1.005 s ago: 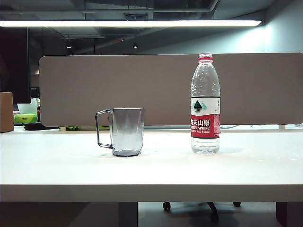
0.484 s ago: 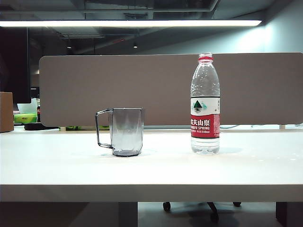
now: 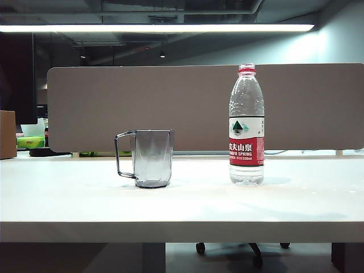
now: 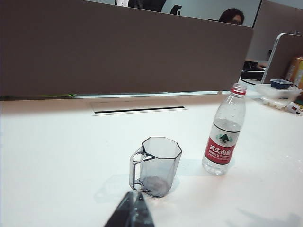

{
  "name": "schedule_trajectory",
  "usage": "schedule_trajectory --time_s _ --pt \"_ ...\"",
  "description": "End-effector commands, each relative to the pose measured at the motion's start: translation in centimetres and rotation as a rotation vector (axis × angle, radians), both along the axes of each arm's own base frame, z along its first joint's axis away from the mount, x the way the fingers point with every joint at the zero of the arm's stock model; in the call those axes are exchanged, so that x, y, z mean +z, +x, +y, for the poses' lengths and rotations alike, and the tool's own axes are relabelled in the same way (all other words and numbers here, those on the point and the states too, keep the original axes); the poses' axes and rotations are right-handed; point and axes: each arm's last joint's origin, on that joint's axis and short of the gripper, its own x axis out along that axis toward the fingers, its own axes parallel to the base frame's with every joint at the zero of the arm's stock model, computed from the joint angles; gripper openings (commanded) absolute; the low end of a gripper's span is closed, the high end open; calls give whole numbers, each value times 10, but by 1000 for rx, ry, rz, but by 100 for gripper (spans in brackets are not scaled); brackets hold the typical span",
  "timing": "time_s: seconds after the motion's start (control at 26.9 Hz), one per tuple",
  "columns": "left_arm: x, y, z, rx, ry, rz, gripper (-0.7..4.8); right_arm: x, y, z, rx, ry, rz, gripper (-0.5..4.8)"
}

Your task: Pick up the mineral water bottle on the table and pour water into the mug until it's half full.

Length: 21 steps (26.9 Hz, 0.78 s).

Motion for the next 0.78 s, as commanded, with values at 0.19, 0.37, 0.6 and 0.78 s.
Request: schedule_trajectory --time_s 0.19,0.37,0.6,0.78 --pt "-2 1 0 1 -4 36 -5 -43 94 10 -60 64 -81 227" --pt "-7 2 0 5 -4 81 -5 -73 116 30 -27 21 -63 245" --pt "-6 3 1 49 -3 76 -5 -110 112 61 -3 -59 -28 245" --pt "-6 3 2 66 -4 77 -5 -137 80 66 -101 -64 -48 286"
